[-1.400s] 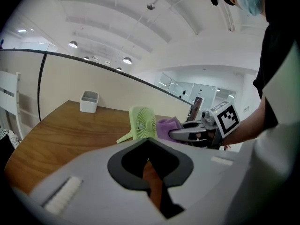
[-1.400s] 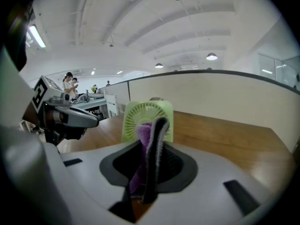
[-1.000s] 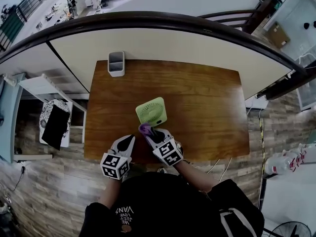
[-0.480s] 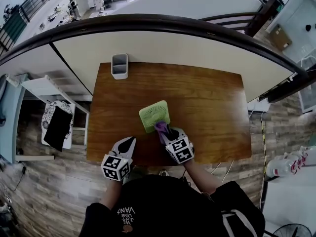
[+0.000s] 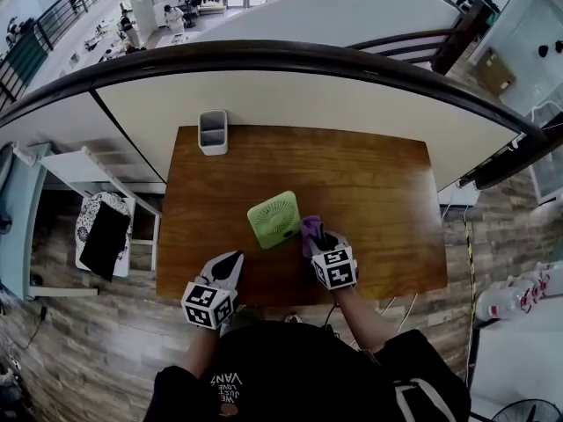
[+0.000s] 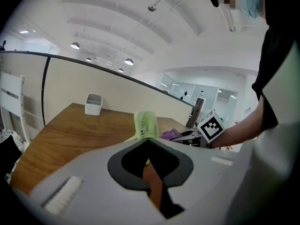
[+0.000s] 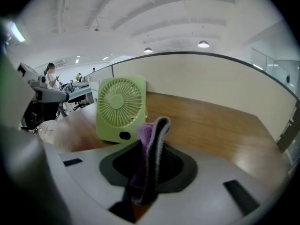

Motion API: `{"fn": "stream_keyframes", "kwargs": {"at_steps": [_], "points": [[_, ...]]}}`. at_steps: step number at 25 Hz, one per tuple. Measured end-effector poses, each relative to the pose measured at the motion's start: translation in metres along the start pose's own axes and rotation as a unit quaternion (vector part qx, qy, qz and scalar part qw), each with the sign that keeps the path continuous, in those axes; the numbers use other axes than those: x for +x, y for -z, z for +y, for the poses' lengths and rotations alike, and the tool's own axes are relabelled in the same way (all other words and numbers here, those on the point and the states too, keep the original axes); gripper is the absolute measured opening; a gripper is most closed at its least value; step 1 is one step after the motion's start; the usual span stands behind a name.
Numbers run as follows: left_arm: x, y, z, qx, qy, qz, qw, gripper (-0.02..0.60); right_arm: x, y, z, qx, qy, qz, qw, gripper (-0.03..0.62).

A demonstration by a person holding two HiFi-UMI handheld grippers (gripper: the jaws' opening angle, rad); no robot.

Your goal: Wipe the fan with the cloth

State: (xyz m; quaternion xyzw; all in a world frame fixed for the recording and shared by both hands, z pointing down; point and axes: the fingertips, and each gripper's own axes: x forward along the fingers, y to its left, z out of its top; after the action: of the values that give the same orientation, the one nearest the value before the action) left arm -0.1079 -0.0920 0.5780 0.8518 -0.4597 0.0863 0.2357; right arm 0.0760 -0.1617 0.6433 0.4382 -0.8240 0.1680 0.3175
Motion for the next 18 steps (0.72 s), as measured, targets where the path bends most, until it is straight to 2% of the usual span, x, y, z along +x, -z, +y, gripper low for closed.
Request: {"fn": "stream_keyframes", "kwargs": {"at_steps": [4, 9, 18], "points": [[-0.002, -0.007, -0.001, 0.004, -0.002, -0.006, 1.0000, 0.011, -0.007, -0.003, -0.002, 0.014, 0.005, -0.009, 1.000, 0.094], [-0.009, -0.014, -0.005, 0.004, -0.009, -0.010, 0.9999, 0.011, -0.037, -0.019, 0.008, 0.041, -0.001, -0.057, 0.998, 0.094], [-0.023, -0.031, -0.029, 0.021, -0.017, -0.039, 0.9989, 0.011, -0.104, -0.057, 0.025, 0.034, -0.019, -0.135, 0.990, 0.094]]}}
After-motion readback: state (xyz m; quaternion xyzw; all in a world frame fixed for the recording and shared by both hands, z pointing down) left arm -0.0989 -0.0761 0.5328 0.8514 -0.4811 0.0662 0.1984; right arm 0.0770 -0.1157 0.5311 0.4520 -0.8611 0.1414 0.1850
